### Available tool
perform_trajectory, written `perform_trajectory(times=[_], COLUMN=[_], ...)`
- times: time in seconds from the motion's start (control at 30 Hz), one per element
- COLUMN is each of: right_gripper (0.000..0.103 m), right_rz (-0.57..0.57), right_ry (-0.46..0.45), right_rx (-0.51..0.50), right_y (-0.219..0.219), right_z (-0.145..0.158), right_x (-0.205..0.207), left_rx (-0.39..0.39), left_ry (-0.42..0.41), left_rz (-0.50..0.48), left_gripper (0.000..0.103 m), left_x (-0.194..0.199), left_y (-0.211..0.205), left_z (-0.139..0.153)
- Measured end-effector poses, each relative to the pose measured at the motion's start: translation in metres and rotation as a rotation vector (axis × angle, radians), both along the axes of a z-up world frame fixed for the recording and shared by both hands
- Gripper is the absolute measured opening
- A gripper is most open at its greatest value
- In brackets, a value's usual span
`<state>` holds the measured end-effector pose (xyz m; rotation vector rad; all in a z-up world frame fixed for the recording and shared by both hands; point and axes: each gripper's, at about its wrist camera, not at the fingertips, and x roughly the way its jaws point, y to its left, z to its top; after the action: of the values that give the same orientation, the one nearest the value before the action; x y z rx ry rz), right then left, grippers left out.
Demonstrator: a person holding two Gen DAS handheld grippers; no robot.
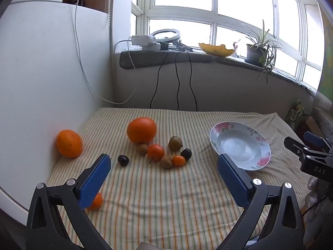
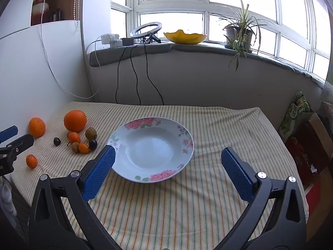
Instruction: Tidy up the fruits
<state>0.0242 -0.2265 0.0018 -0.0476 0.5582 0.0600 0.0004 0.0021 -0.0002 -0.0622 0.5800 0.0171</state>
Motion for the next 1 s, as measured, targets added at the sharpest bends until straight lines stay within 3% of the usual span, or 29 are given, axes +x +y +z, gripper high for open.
perform_trajectory(times=[1.0], right_gripper=[0.103], right_rz=[0.001], right_ry=[0.023], right_rx=[0.017], right_y=[-0.0004], right_z=[-0.0005], right_x=[0.0019], left_rx=[0.006], left_ry=[0.003], left_rz=[-0.005], left_gripper=[0.102], left_x=[0.0001], left_y=[-0.0005], left_z=[-0.0026])
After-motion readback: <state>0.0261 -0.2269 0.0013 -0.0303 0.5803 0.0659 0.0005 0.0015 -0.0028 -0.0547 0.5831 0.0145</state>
